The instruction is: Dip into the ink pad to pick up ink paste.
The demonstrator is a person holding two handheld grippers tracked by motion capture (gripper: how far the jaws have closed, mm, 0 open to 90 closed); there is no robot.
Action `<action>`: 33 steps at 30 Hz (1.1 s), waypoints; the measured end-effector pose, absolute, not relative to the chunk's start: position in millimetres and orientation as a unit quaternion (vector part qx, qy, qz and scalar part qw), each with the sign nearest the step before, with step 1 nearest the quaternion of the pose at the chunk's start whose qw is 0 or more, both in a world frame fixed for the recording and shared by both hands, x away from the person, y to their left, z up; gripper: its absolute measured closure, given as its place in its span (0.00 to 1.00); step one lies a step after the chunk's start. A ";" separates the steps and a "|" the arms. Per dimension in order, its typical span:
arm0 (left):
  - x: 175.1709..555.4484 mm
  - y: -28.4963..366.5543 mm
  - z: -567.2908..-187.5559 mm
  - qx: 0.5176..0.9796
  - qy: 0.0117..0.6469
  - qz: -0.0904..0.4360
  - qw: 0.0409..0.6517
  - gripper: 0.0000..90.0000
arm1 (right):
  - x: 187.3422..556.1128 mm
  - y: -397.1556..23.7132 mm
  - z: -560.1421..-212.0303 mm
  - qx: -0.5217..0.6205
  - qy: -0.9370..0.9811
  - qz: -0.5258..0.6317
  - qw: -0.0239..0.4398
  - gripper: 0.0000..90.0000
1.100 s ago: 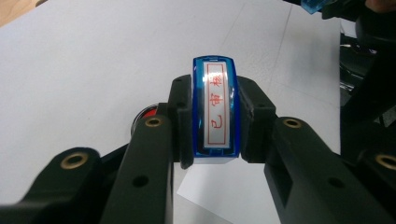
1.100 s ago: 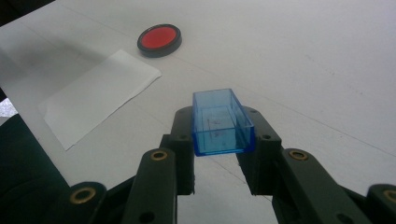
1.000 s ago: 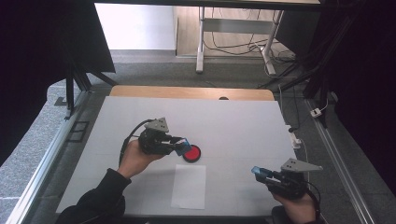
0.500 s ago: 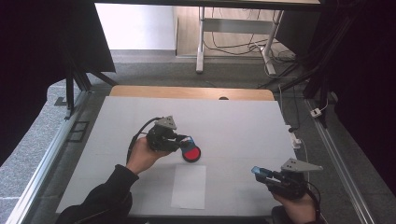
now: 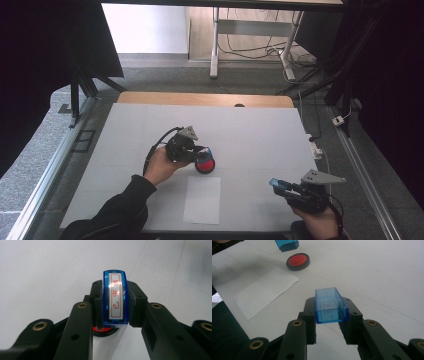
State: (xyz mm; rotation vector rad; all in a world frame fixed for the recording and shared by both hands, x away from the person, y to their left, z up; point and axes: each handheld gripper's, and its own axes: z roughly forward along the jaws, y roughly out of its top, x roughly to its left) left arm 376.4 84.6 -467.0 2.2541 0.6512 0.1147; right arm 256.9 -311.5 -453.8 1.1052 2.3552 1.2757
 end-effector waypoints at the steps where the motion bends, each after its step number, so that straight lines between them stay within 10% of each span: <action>1: 377.1 84.0 -468.5 0.886 0.256 0.045 0.384 0.78 | 256.9 -311.4 -453.8 0.378 0.807 0.437 0.122 0.76; 33: 391.1 79.1 -492.1 0.886 0.285 0.024 0.364 0.78 | 256.8 -311.0 -454.1 0.375 0.808 0.438 0.120 0.76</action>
